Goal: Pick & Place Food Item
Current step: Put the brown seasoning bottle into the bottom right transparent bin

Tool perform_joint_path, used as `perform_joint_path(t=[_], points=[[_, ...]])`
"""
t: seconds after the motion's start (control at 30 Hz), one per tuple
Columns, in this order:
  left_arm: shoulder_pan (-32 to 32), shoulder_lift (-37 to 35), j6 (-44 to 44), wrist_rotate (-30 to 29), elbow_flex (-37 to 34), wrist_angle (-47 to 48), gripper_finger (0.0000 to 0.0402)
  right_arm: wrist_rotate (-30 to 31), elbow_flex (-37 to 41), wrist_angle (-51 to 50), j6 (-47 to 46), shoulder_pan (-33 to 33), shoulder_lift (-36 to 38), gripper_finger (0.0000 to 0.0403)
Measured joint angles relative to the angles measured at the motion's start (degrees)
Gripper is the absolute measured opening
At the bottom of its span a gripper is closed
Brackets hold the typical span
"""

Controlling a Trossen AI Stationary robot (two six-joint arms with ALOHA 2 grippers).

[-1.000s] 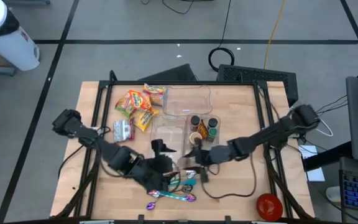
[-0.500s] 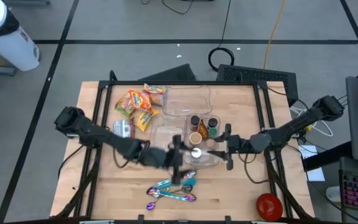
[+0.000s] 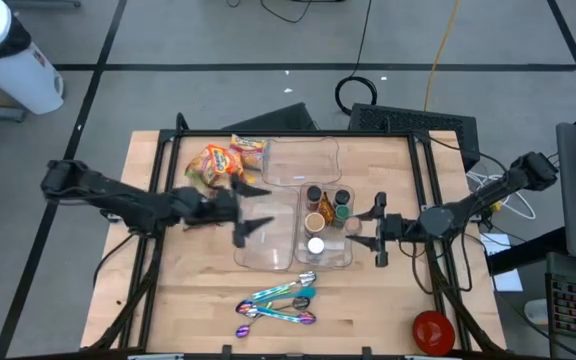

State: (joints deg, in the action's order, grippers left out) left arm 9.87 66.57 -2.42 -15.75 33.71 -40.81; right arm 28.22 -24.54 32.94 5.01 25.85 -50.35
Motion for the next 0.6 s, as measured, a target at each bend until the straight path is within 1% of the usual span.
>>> perform_joint_path(t=[0.07, 0.13, 0.23, 0.37, 0.43, 0.47, 0.5, 0.6], points=[[-0.7, -2.5, 1.0, -2.8, -3.0, -3.3, 0.0320, -2.0, 0.1, 0.1, 1.5, -0.3, 0.1, 0.0178], [-1.9, -2.9, 4.2, -5.9, -4.5, -5.9, 0.0317, -6.0, 0.6, 0.3, 0.9, -1.3, -0.3, 0.0178], [-3.6, -2.7, 8.0, -7.4, -5.1, -6.3, 0.0319, -17.0, 1.3, 4.3, -2.6, -4.4, -2.1, 0.0178], [-5.5, 1.3, 13.3, -6.8, -5.0, -8.1, 0.0327, -32.3, 2.3, 12.7, -7.0, -8.8, -5.4, 0.0178], [-6.4, 3.6, 15.7, -6.8, -4.2, -9.2, 0.0331, -37.8, 2.5, 16.6, -8.9, -10.4, -7.2, 0.0178], [-6.9, 4.8, 16.1, -6.8, -3.7, -9.8, 0.0332, -39.0, 2.5, 18.1, -9.0, -11.0, -7.9, 0.0178], [-7.4, 6.3, 16.6, -6.8, -3.0, -10.0, 0.0332, -38.9, 2.5, 19.0, -8.8, -11.4, -8.5, 0.0178], [-8.9, 11.3, 19.4, -6.8, -0.7, -9.8, 0.0330, -37.0, 2.4, 19.1, -7.9, -12.6, -9.8, 0.0178]])
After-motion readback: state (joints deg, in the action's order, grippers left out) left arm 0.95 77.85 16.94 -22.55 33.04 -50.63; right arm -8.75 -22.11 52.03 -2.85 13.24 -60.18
